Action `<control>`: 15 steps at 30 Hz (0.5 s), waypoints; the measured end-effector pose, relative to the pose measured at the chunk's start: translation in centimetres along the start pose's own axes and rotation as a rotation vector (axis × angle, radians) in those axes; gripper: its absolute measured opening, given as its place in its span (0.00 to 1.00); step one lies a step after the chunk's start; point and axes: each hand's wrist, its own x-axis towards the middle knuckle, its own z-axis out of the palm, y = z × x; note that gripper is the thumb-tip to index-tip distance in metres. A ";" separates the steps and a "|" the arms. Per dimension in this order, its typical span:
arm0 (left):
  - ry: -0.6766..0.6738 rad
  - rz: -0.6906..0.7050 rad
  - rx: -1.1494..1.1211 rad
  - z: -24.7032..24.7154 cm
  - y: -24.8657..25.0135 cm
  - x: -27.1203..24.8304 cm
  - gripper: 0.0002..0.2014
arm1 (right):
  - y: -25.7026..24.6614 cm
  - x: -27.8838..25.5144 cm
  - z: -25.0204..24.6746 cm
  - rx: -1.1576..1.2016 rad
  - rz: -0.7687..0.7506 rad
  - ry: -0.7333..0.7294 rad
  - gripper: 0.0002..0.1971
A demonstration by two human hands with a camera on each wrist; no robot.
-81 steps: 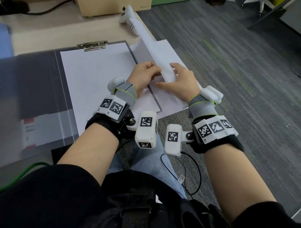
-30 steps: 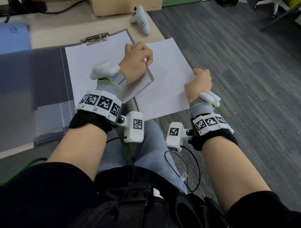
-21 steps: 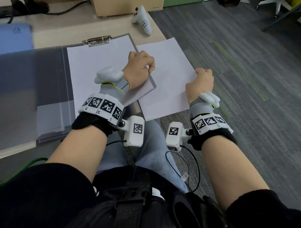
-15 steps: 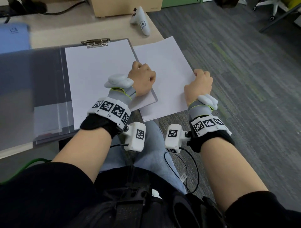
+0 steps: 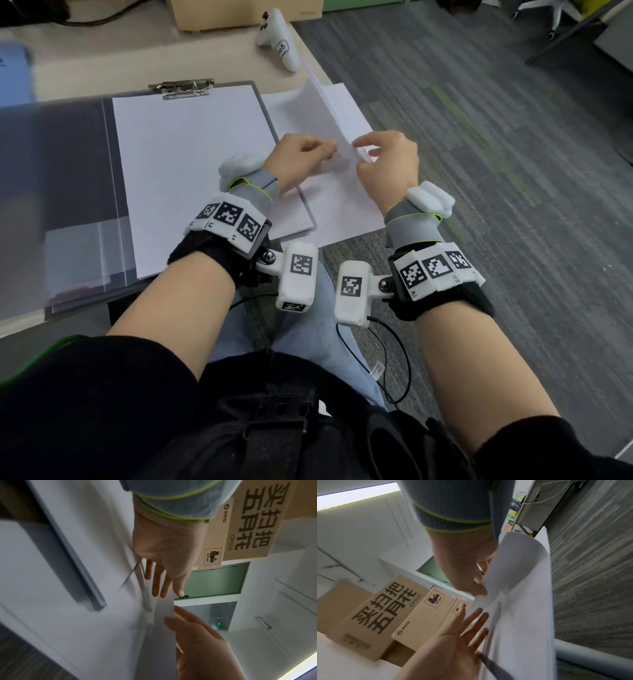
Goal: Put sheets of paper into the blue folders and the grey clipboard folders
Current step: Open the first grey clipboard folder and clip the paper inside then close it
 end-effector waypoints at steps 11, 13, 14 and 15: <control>0.120 -0.015 -0.065 1.3 0.4 0.6 0.12 | -0.7 -1.0 -0.3 0.150 -0.054 -0.122 0.20; 0.145 -0.020 -0.118 1.4 1.2 0.3 0.12 | -0.9 -1.2 -0.5 0.145 -0.055 -0.145 0.29; 0.174 0.001 -0.140 1.4 1.7 0.3 0.13 | -1.1 -1.4 -0.7 0.133 -0.054 -0.161 0.33; 0.199 0.036 -0.162 1.2 2.3 0.2 0.13 | -1.5 -1.5 -0.9 0.110 -0.055 -0.174 0.36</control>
